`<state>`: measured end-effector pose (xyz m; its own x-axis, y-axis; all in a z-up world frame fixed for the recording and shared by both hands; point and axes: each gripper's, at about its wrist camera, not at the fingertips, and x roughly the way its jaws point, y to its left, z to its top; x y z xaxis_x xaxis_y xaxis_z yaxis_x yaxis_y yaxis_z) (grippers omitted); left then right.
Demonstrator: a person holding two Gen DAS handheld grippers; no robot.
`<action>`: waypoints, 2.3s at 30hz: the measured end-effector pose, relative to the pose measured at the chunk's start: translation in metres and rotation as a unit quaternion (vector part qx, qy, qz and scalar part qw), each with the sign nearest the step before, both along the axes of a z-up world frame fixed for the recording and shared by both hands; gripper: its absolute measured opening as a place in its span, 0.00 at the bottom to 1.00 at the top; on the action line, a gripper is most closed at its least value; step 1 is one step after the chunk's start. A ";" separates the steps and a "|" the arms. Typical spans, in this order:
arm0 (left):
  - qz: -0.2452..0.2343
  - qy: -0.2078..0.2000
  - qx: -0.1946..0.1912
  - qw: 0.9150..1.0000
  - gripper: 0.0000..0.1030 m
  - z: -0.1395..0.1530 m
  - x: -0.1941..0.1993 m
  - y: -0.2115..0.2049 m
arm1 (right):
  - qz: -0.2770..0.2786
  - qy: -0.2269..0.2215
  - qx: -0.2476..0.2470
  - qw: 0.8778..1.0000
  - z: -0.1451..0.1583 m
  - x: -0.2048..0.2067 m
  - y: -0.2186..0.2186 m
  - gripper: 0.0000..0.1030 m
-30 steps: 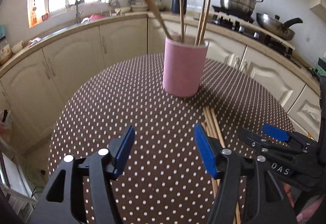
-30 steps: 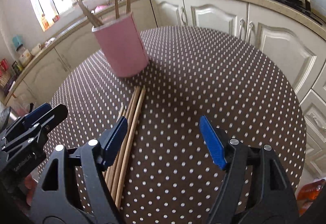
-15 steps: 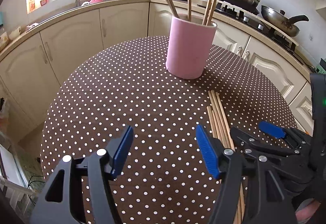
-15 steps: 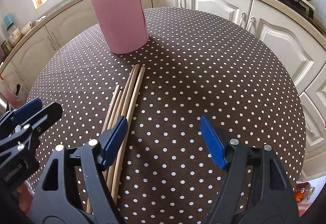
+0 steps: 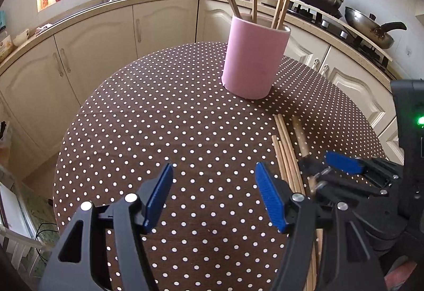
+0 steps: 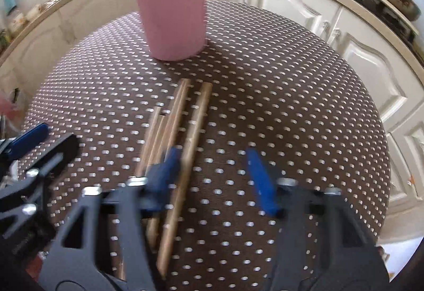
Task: Organize utensils
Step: 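Move both open grippers back down to the chopstick pile, then close the right gripper on one chopstick from the pile, then lower the left gripper onto another chopstick and close it, then lift both held chopsticks upright and carry them over the pink cup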
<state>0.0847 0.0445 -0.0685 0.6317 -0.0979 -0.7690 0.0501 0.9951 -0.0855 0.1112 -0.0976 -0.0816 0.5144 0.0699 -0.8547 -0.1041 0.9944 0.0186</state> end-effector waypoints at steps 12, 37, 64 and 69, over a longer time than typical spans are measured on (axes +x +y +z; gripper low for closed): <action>-0.051 0.024 0.018 0.998 0.65 -0.004 -0.001 -0.034 | -0.006 -0.006 0.097 0.995 -0.003 -0.004 -0.041 0.06; -0.019 0.071 0.093 0.993 0.74 -0.028 0.041 -0.085 | -0.009 -0.005 0.198 0.980 -0.006 -0.020 -0.071 0.06; -0.004 -0.013 0.001 1.000 0.06 0.017 0.018 -0.034 | -0.024 -0.058 0.185 0.981 0.031 -0.026 -0.080 0.05; 0.002 -0.057 -0.010 0.998 0.06 0.048 0.008 -0.024 | -0.020 -0.094 0.175 0.980 0.057 -0.030 -0.084 0.05</action>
<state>0.0926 0.0208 -0.0202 0.7154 -0.1093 -0.6902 0.0561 0.9935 -0.0993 0.0810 -0.1815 -0.0245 0.6688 0.3181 -0.6720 -0.0998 0.9341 0.3428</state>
